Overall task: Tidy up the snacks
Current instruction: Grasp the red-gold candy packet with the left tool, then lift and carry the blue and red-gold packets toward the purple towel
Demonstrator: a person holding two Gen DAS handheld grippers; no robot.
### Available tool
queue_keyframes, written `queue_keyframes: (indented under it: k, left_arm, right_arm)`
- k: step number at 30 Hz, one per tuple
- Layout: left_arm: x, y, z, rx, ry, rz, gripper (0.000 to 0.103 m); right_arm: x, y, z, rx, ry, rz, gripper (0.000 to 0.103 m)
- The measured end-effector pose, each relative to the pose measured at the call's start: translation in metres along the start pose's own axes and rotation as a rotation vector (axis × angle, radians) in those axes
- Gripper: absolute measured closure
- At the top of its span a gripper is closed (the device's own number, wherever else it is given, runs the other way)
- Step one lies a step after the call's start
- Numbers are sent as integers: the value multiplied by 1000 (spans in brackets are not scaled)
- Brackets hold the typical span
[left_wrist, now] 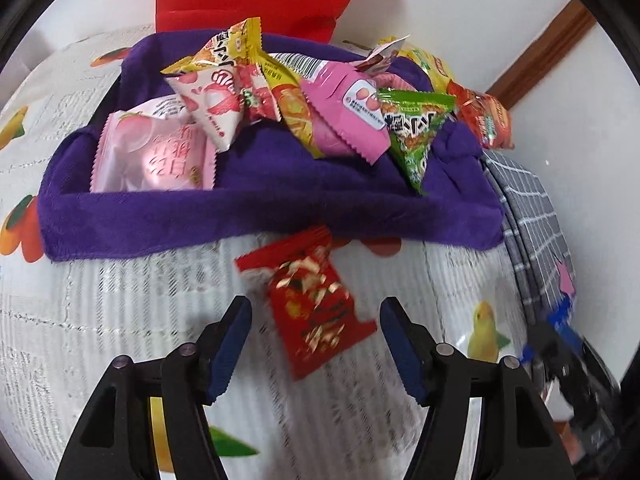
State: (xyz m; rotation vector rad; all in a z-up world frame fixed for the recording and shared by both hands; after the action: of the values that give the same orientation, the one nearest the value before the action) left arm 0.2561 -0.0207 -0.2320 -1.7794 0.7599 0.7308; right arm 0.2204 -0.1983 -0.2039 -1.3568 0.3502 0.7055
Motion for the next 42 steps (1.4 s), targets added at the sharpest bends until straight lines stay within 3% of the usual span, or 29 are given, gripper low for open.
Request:
queue_keyframes:
  k: [6, 9, 13, 16, 22, 42]
  left_arm:
    - [10, 4, -17, 156, -161, -32, 41]
    - [11, 5, -19, 204, -214, -50, 55]
    - [5, 5, -12, 169, -174, -51, 66]
    - [-4, 6, -3, 123, -123, -31, 67]
    - [-27, 10, 7, 104, -91, -49, 67]
    - [-118, -18, 38, 95, -36, -209, 67]
  right_arm:
    - [1, 8, -11, 16, 13, 24, 46]
    - [-1, 11, -13, 20, 20, 34, 46]
    - [-7, 13, -12, 14, 30, 35, 46]
    - [-11, 12, -7, 18, 28, 37, 46]
    - [-19, 8, 8, -15, 46, 23, 46]
    - [-78, -25, 64, -79, 84, -109, 46]
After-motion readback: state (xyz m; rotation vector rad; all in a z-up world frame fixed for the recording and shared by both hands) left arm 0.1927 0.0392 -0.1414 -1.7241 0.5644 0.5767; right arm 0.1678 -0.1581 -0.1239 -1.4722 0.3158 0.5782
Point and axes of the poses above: each gripper's, at about its wrist camera, not at the fingertips, and x roughly the way its jaws point, z to its left, y to its underside, the point moved 6 cm from there along x, roughly the way its jaws point, and after that the axes turned 14 degrees about -z, right-handed, at the moved point
